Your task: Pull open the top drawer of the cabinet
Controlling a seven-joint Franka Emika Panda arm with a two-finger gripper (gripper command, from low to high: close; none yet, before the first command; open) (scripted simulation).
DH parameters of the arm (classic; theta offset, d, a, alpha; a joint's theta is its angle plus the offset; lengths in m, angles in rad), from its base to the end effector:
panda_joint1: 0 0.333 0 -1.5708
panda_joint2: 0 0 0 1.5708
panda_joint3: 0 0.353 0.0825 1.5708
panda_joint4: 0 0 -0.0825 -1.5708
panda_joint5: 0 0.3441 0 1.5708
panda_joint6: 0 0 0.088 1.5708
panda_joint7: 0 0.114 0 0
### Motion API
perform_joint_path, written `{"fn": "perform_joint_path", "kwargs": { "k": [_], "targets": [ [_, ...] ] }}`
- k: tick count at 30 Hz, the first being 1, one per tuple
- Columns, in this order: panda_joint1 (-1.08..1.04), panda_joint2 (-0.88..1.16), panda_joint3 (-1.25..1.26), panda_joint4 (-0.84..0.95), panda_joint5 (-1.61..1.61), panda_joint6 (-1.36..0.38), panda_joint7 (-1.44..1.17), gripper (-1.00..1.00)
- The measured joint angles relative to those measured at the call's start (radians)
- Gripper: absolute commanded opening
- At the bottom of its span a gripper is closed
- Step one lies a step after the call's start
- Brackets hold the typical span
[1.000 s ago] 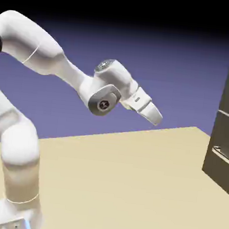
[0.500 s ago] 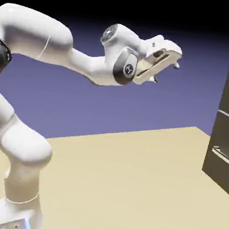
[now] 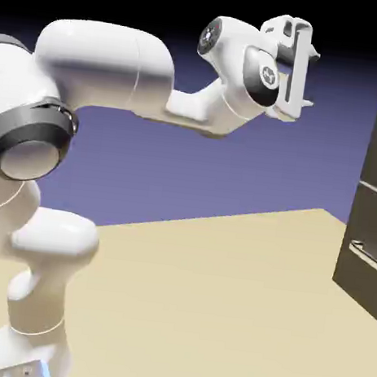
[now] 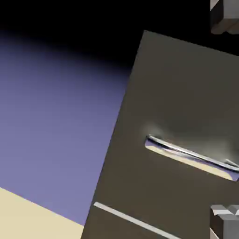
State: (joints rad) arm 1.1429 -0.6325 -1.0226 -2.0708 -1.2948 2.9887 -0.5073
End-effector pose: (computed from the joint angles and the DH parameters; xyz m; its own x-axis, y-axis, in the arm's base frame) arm 0.4513 -0.0447 0.7090 -0.1107 0.9559 0.2722 0.2621 -0.2361 0.9357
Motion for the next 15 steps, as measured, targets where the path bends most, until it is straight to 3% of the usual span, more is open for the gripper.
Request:
{"fn": "perform_joint_path", "kwargs": {
  "k": [15],
  "targets": [
    [0.544,-0.03,-0.492,0.355,-0.622,-0.023,-0.6,0.0]
  ]
}}
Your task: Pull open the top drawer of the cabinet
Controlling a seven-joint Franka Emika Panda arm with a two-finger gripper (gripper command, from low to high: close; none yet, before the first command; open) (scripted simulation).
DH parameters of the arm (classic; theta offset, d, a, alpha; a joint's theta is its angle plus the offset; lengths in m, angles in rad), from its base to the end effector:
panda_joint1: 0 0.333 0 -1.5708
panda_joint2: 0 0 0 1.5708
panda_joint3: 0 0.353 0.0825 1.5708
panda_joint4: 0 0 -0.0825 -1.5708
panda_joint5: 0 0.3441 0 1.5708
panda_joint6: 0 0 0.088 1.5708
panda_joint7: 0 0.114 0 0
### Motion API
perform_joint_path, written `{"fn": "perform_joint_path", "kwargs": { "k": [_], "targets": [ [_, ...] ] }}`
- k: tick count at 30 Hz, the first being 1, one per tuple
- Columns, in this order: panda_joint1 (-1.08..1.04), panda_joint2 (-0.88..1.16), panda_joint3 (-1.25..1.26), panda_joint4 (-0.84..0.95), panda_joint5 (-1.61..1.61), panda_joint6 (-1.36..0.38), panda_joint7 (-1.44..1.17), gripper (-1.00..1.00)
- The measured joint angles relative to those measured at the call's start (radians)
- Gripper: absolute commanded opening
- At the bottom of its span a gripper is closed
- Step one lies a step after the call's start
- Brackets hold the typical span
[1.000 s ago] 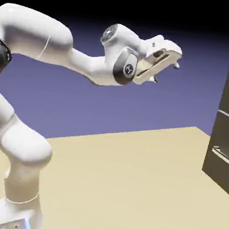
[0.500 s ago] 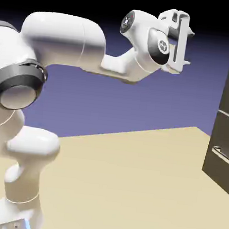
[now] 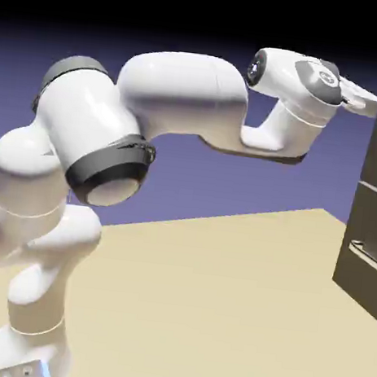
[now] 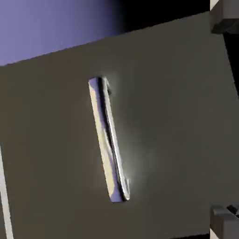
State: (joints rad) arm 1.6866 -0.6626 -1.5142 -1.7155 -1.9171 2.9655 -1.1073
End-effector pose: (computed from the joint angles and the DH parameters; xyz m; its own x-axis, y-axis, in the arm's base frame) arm 0.5657 -0.0726 0.6623 -0.1512 0.6812 -0.7163 0.0330 0.7277 0.6851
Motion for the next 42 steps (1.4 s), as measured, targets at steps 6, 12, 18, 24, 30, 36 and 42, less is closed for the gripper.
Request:
{"fn": "perform_joint_path", "kwargs": {
  "k": [6,12,18,24,30,36,42],
  "targets": [
    [0.217,-0.012,-0.197,0.142,-0.249,-0.009,-0.24,0.0],
    [0.435,-0.024,-0.393,0.284,-0.498,-0.019,-0.48,0.0],
    [0.652,-0.036,-0.59,0.426,-0.747,-0.028,-0.72,0.0],
    [0.746,-0.127,-0.633,0.576,-0.64,0.006,-0.891,0.0],
    [0.856,-0.244,-0.68,0.761,-0.494,0.05,-1.101,-1.0],
    [0.759,-0.18,-0.608,0.616,-0.612,0.004,-0.977,-1.0],
    [0.597,-0.083,-0.497,0.399,-0.728,-0.061,-0.829,-1.0]
  ]
}}
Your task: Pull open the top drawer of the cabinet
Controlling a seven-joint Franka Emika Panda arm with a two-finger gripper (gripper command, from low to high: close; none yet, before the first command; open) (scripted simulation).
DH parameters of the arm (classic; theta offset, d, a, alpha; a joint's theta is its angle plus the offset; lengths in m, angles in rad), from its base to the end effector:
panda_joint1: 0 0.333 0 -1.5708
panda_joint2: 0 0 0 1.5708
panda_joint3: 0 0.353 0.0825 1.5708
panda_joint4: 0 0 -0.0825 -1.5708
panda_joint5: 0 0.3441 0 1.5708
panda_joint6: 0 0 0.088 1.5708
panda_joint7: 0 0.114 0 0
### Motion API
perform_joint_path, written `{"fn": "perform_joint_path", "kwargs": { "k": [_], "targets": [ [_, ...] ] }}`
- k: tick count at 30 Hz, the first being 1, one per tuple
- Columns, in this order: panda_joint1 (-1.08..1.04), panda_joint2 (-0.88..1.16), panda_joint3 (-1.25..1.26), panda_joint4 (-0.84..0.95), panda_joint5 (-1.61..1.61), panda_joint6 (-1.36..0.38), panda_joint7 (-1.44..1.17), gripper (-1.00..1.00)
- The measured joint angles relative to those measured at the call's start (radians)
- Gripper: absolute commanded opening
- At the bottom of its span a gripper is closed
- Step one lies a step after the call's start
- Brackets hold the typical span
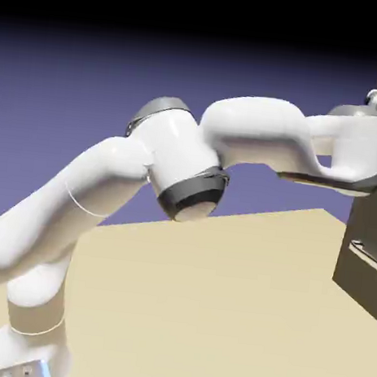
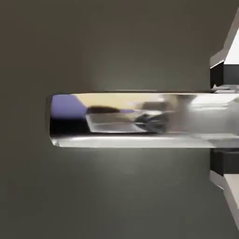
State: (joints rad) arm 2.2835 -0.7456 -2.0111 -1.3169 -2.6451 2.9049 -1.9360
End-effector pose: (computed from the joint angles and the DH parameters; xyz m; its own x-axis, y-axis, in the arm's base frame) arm 0.6954 -0.0462 0.5645 0.0004 -0.7072 -0.7070 0.0001 0.7070 -0.7072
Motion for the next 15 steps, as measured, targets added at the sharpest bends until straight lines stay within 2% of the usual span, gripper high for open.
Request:
{"fn": "perform_joint_path", "kwargs": {
  "k": [15],
  "targets": [
    [-0.522,0.21,0.392,-0.475,-0.144,-0.101,0.278,-1.0]
  ]
}}
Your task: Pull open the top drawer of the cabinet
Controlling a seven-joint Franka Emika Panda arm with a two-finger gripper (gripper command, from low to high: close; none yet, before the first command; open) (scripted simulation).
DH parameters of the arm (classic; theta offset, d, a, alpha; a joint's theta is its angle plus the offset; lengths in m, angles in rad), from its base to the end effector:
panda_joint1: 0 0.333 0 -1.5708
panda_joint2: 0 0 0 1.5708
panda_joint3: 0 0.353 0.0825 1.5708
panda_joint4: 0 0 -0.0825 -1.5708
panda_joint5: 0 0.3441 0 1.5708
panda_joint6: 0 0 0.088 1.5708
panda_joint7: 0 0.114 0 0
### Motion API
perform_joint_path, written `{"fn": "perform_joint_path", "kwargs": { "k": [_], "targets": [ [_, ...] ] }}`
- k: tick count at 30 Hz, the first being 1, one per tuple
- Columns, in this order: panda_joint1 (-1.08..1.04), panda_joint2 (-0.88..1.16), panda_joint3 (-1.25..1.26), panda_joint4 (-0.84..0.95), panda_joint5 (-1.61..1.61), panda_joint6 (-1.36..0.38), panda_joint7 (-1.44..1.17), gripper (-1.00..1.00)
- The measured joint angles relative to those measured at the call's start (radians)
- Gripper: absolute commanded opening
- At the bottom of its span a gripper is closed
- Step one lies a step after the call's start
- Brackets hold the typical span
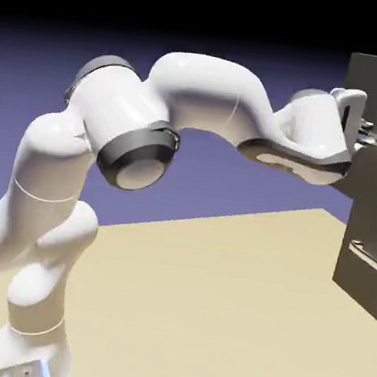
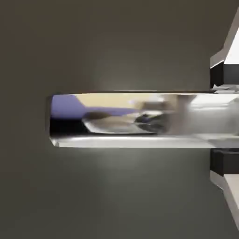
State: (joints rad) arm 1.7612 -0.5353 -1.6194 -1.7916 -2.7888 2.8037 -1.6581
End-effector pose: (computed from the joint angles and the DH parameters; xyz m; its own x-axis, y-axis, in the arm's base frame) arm 0.5800 -0.0474 0.5737 0.0004 -0.7069 -0.7073 0.0003 0.7073 -0.7069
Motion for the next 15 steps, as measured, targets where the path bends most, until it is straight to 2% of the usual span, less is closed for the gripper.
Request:
{"fn": "perform_joint_path", "kwargs": {
  "k": [7,15],
  "targets": [
    [-0.254,0.006,0.225,-0.156,-0.007,-0.027,0.024,-1.0],
    [-0.543,-0.078,0.49,-0.355,0.029,-0.062,-0.035,-1.0]
  ]
}}
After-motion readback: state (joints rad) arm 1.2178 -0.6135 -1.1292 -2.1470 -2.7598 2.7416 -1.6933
